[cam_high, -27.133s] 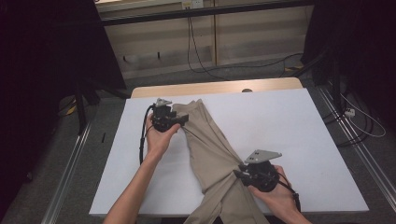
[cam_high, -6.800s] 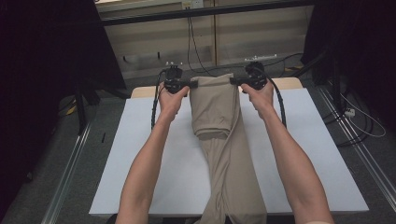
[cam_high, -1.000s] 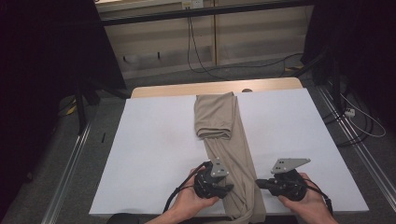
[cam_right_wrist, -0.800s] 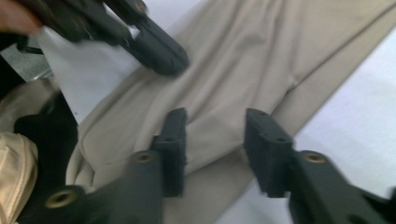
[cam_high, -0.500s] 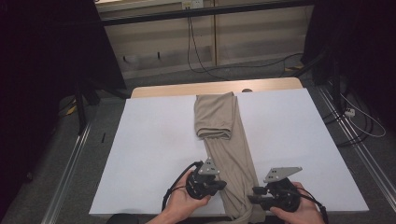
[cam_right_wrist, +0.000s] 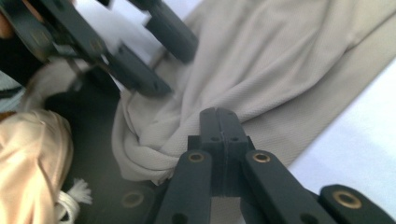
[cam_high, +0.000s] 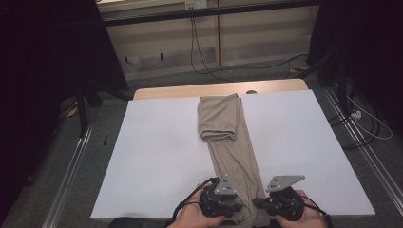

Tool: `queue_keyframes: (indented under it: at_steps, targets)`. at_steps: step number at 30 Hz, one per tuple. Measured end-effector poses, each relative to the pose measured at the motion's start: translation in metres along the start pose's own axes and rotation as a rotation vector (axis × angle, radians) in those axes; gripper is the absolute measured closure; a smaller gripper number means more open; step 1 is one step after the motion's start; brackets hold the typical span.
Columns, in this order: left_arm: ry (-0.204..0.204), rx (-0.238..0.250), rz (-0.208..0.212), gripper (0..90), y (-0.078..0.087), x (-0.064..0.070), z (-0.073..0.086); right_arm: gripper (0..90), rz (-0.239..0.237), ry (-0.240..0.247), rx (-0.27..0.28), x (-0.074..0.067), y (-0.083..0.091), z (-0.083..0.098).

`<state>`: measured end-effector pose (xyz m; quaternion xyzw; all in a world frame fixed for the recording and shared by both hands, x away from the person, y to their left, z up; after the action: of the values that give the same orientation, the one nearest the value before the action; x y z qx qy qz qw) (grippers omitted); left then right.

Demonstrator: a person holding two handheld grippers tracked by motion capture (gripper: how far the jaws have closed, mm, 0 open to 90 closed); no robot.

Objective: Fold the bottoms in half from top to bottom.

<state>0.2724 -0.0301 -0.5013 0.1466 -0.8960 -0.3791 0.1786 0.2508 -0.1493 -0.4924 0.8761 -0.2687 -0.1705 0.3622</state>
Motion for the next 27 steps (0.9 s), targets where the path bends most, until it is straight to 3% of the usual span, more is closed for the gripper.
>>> queue_keyframes:
  at_steps: [2, 3, 5, 6, 10, 13, 14, 15, 16, 21, 23, 24, 26, 27]
  targets:
    - [-0.047, 0.002, -0.036, 62.8, -0.002, 0.002, -0.001, 90.0, 0.011, 0.000, 0.019, 0.001, 0.005, -0.002]
    - [-0.054, -0.001, -0.030, 66.0, -0.003, 0.003, -0.002, 90.0, 0.017, 0.000, 0.030, 0.002, 0.009, -0.003]
    - [-0.058, -0.009, -0.017, 87.0, -0.003, 0.006, -0.002, 90.0, 0.025, -0.007, 0.047, 0.004, 0.015, -0.004]
    - [-0.054, -0.016, -0.019, 89.0, -0.003, 0.005, -0.002, 90.0, 0.029, -0.013, 0.051, 0.005, 0.017, -0.003]
    - [-0.010, -0.013, 0.009, 90.0, 0.005, 0.003, -0.003, 90.0, 0.043, -0.025, 0.059, 0.008, 0.025, 0.001]
    - [0.023, 0.020, 0.029, 90.0, 0.017, 0.003, -0.005, 90.0, 0.051, -0.034, 0.069, 0.011, 0.030, 0.002]
    - [0.029, 0.015, 0.004, 90.0, 0.022, 0.001, -0.004, 90.0, 0.055, -0.035, 0.067, 0.011, 0.031, 0.002]
    - [0.052, 0.031, 0.028, 90.0, 0.026, 0.002, -0.004, 90.0, 0.056, -0.035, 0.064, 0.011, 0.032, 0.003]
    - [0.060, 0.031, 0.026, 90.0, 0.031, 0.002, -0.002, 90.0, 0.060, -0.034, 0.061, 0.011, 0.032, 0.004]
    - [0.060, 0.026, -0.006, 90.0, 0.044, -0.001, 0.010, 90.0, 0.070, -0.029, 0.049, 0.010, 0.035, 0.008]
    - [0.087, 0.046, 0.018, 90.0, 0.041, -0.001, 0.012, 90.0, 0.066, -0.028, 0.033, 0.009, 0.033, 0.010]
    - [0.089, 0.039, 0.002, 89.8, 0.038, -0.001, 0.014, 90.0, 0.059, -0.035, 0.032, 0.009, 0.031, 0.010]
    - [0.077, -0.030, -0.011, 86.1, 0.031, -0.001, 0.019, 90.0, 0.024, -0.044, 0.047, 0.007, 0.025, 0.006]
    - [0.061, -0.063, -0.002, 83.5, 0.028, -0.001, 0.022, 82.6, 0.021, -0.041, 0.044, 0.007, 0.022, 0.004]
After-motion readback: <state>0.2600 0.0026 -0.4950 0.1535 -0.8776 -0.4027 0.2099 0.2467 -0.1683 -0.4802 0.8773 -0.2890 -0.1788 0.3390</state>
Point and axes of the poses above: each handheld gripper's, and its own axes: y roughly backward along the jaws, z roughly out of its underside, x roughly to its right, the point moved 8 cm from there along -y, roughly forward along the jaws, and after that the axes turned 9 degrees about y, right-handed, at the moved point
